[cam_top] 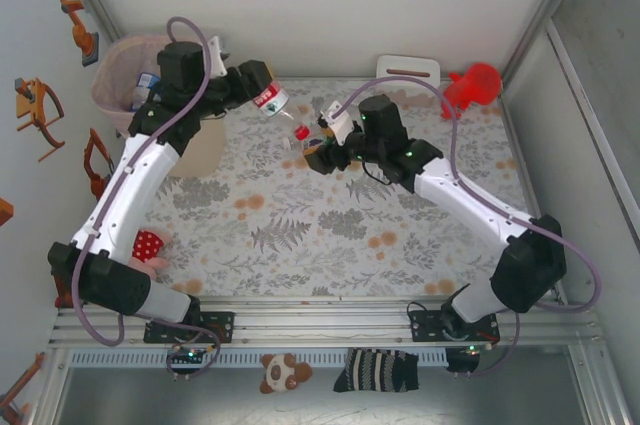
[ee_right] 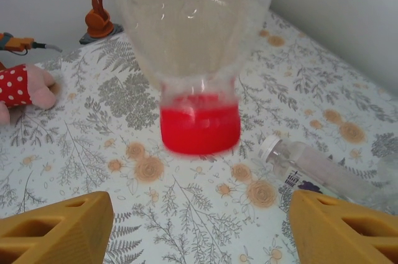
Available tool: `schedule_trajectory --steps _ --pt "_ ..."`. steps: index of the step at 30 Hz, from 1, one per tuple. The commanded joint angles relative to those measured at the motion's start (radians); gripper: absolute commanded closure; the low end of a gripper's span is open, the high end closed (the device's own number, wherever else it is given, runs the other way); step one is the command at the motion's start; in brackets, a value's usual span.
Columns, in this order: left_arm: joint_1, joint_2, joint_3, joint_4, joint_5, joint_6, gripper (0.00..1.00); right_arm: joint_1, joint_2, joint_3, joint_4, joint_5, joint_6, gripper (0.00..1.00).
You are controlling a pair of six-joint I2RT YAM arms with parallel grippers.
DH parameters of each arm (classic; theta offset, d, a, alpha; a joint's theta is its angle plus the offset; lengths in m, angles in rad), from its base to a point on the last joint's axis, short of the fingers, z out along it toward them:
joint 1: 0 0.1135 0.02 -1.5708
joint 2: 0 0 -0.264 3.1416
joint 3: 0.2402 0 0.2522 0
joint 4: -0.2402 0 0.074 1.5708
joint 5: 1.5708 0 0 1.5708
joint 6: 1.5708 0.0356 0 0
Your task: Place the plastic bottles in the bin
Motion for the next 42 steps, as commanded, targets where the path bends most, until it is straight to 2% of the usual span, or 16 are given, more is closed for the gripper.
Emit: schedule_trajectory --steps 1,9,17,21,31,38,42 --pt "0.047 -0.019 0.086 -0.104 -0.082 0.130 0.50 0.002 -0.064 -0.002 -0.020 0.027 0.009 0.26" --pt "0.214 -0.008 0.262 -0.238 -0.188 0.268 0.50 0.003 -0.127 -0.036 -0.077 0.070 0.002 0.26" --pt "0.298 0.056 0.472 -0.372 -0.339 0.419 0.50 0.003 -0.157 -0.040 -0.100 0.086 0.004 0.26" --pt "0.335 0.092 0.499 -0.381 -0.389 0.462 0.50 0.003 -0.167 -0.041 -0.107 0.089 0.006 0.26" --pt "0.384 0.227 0.556 -0.440 -0.306 0.477 0.50 0.007 -0.193 -0.056 -0.127 0.108 0.006 0.27" --pt "0.384 0.262 0.447 -0.440 -0.224 0.457 0.52 0.009 -0.200 -0.062 -0.135 0.118 0.006 0.28" --pt "0.383 0.252 0.313 -0.390 -0.195 0.462 0.52 0.008 -0.201 -0.067 -0.137 0.125 0.003 0.28"
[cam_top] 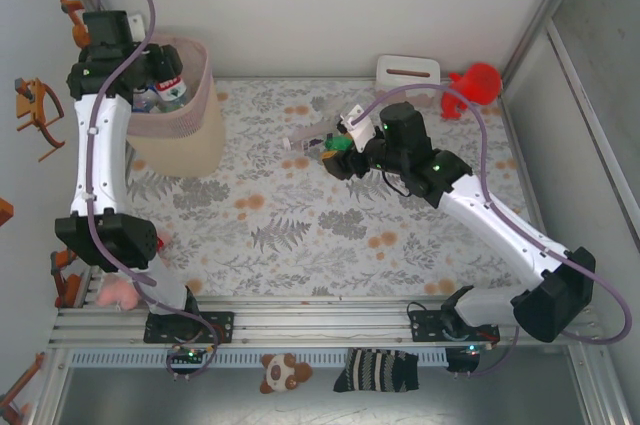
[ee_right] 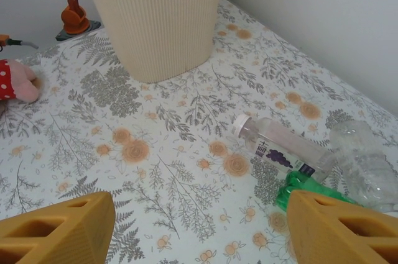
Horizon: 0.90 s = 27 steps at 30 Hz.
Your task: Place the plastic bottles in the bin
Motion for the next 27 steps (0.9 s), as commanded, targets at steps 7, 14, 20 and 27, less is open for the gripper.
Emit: schedule_trajectory --steps 7,14,20,27 --pt "0.001 -0.037 -0.306 0.157 0.055 0.008 0.52 0.008 -0.024 -0.025 -0.012 0.017 0.003 0.28" --pt "0.001 -0.033 -0.454 0.252 0.055 0.017 0.52 0.008 -0.026 -0.034 -0.009 0.022 0.003 0.28" --pt "0.002 -0.053 -0.502 0.277 0.085 0.023 0.51 0.008 -0.028 -0.035 -0.008 0.030 0.001 0.28" --pt "0.001 -0.165 -0.468 0.286 0.169 0.021 0.42 0.008 -0.026 -0.031 -0.009 0.038 -0.003 0.28"
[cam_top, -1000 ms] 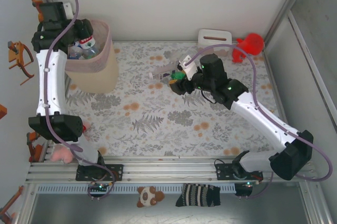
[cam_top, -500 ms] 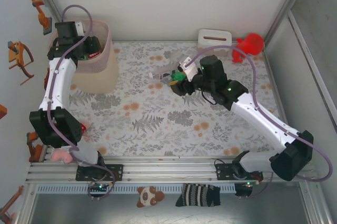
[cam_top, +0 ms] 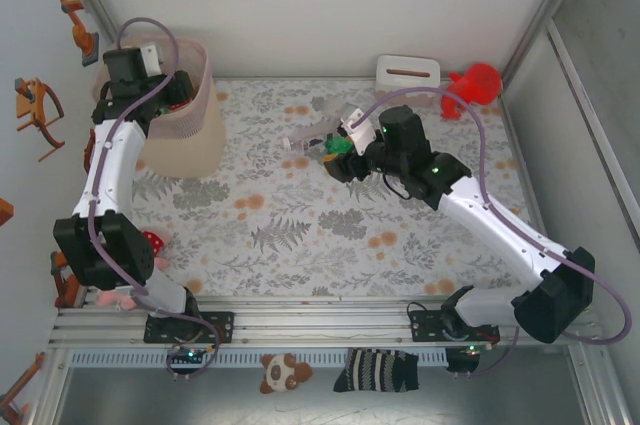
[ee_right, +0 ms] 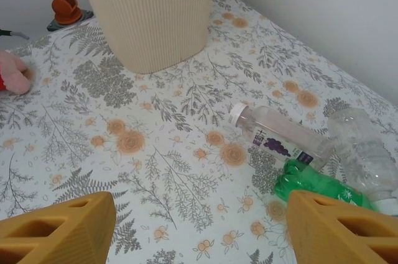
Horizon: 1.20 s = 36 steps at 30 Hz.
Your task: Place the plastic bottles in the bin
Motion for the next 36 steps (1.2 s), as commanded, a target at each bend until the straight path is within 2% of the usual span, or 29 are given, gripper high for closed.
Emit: schedule_trajectory --steps 1,8,10,14,16,21,26,30,36 --pt "-0.012 -0.056 -0.011 -0.109 0.110 -0.014 0.39 0.005 -0.020 -0.003 -0.005 0.015 -0.002 0.28" --pt "-0.012 -0.137 0.049 -0.119 0.118 -0.030 0.22 0.006 -0.014 0.006 -0.003 0.009 0.002 0.29" --pt "-0.012 -0.140 0.067 -0.129 0.105 -0.030 0.19 0.006 -0.015 0.006 -0.003 0.010 0.002 0.29" --pt "-0.012 -0.124 0.108 -0.167 0.085 -0.022 0.20 0.005 -0.014 0.010 -0.010 0.007 -0.002 0.29" --pt "-0.012 -0.112 0.133 -0.187 0.075 -0.019 0.24 0.005 -0.014 0.010 -0.011 0.005 -0.002 0.29" --pt "-0.012 -0.063 0.193 -0.230 0.080 -0.013 0.44 0.005 -0.012 0.020 -0.015 0.001 -0.008 0.29" --pt "-0.016 0.014 0.272 -0.307 0.137 -0.008 0.62 0.006 -0.012 0.020 -0.019 -0.001 -0.010 0.29" --pt "-0.019 0.031 0.233 -0.345 0.108 -0.006 0.68 0.006 -0.014 0.006 -0.018 0.002 -0.009 0.30" --pt "-0.018 0.016 0.096 -0.349 0.034 0.013 0.70 0.006 -0.012 0.001 -0.018 0.001 -0.011 0.30"
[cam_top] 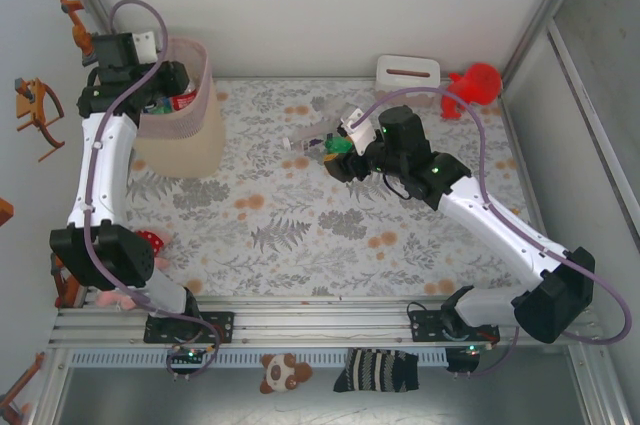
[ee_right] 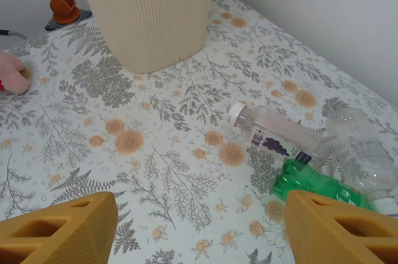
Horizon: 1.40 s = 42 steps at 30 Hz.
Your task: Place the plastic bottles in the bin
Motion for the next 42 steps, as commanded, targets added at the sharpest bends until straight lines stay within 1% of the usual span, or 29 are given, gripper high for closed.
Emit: schedule_trajectory --steps 1,6,8,17,23,28,31,34,37,42 --pt "-0.003 0.015 -0.088 -0.150 -0.047 0.018 0.70 0.005 -0.010 0.005 -0.020 -0.002 -0.014 0.30" --pt "0.008 0.021 -0.089 -0.158 -0.140 0.027 0.70 0.005 -0.005 0.015 -0.027 -0.002 -0.016 0.30" --pt "0.023 0.030 -0.076 -0.149 -0.158 0.031 0.69 0.005 -0.007 0.016 -0.025 -0.002 -0.015 0.30" --pt "0.065 0.160 0.071 -0.215 -0.164 0.032 0.68 0.005 -0.020 0.014 -0.029 0.021 -0.015 0.30" --pt "0.076 0.236 0.149 -0.255 -0.135 0.031 0.68 0.005 -0.014 0.030 -0.047 0.058 -0.003 0.30" --pt "0.082 0.244 0.180 -0.252 -0.122 0.024 0.66 0.005 -0.008 0.047 -0.061 0.108 0.023 0.30" --pt "0.087 0.235 0.211 -0.269 -0.126 0.023 0.62 0.001 0.006 0.066 -0.070 0.158 0.067 0.30" --pt "0.086 0.197 0.224 -0.268 -0.121 0.017 0.55 -0.022 0.036 0.097 -0.086 0.189 0.153 0.29" --pt "0.086 0.150 0.225 -0.259 -0.100 0.004 0.50 -0.068 0.090 0.142 -0.115 0.171 0.251 0.29" --pt "0.086 0.079 0.212 -0.256 -0.052 -0.014 0.47 -0.141 0.192 0.205 -0.129 0.135 0.372 0.31"
